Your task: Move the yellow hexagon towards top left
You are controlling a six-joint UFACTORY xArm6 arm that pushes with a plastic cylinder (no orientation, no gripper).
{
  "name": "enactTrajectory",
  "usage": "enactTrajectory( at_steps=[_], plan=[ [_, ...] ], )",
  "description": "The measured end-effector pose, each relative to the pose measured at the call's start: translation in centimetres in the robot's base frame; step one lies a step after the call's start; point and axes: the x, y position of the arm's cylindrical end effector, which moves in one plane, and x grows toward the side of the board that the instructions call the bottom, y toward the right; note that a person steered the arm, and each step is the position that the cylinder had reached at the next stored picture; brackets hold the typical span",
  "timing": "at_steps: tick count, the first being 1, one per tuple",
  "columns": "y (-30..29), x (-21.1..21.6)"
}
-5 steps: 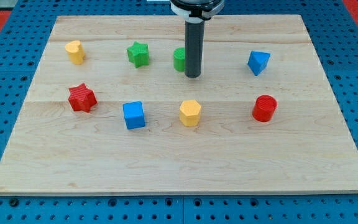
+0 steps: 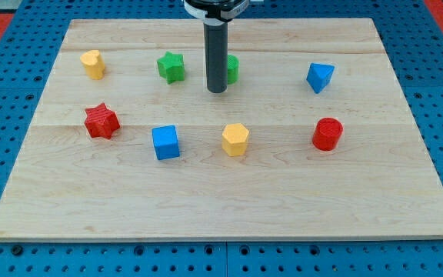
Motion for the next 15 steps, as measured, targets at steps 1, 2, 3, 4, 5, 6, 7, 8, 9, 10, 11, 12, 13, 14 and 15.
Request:
enactTrajectory(
  at_steps=[1, 2, 3, 4, 5, 6, 7, 8, 9, 10, 11, 12, 13, 14, 15],
  plan=[
    [0.0, 0.0],
    [3.6, 1.1],
    [8.2, 4.4],
    [8.2, 8.9],
    [7.8, 12.4],
    [5.2, 13.2],
    [2.3, 13.2],
    [1.7, 13.1],
    [0.4, 13.1],
    [-0.1, 12.7],
    [0.0, 11.3],
    [0.0, 9.7],
    [0.0, 8.0],
    [0.0, 6.1],
    [-0.3, 4.4]
  ],
)
